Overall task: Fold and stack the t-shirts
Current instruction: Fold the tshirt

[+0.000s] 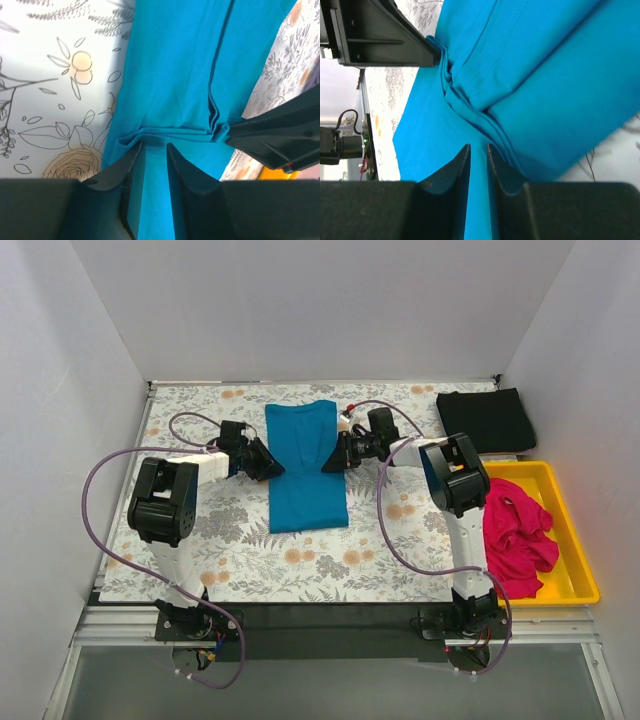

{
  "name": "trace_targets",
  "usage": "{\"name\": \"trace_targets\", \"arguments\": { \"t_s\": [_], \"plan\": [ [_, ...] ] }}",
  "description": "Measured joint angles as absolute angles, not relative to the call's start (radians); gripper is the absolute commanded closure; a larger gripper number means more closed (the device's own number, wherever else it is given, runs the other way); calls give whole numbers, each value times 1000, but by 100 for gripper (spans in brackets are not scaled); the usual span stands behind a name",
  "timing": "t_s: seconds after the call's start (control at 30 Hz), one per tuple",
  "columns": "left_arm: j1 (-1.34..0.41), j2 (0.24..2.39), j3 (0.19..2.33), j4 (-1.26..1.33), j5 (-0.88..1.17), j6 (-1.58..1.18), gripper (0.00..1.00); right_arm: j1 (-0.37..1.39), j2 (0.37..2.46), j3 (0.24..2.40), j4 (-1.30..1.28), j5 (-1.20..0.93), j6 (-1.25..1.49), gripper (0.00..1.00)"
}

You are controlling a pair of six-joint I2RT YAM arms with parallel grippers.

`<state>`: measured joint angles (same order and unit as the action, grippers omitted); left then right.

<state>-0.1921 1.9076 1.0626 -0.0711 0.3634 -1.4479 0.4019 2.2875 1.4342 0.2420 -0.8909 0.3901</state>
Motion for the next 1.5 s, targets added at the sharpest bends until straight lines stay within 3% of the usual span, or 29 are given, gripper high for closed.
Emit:
{"name": "trace_targets", "arguments": {
  "t_s": [0.17, 0.47, 0.6, 0.8, 1.1, 1.27, 1.5],
  "plan": [
    [-191, 1876, 1089, -129, 349, -1406, 69, 386, 2179, 1360, 233, -881, 390, 73],
    [-233, 1591, 1042, -237, 369, -1328, 74, 467, 1864, 1133, 273, -898, 392, 73],
    [-301, 1487, 911, -254, 399, -1315, 77, 547, 1862, 1031, 280, -897, 388, 73],
    [-342, 1568, 762, -316, 404, -1303, 86, 569, 1924, 903, 295, -867, 361, 75],
    [-337, 1590, 759, -349, 389, -1309, 87, 504, 1983, 828, 434, -973, 362, 76],
    [-341, 1506, 729, -400, 321, -1303, 78, 485, 1914, 762, 435, -947, 355, 71],
    [-400, 1276, 715, -492, 196, -1314, 72, 493, 1731, 726, 231, -778, 304, 69]
  ]
}}
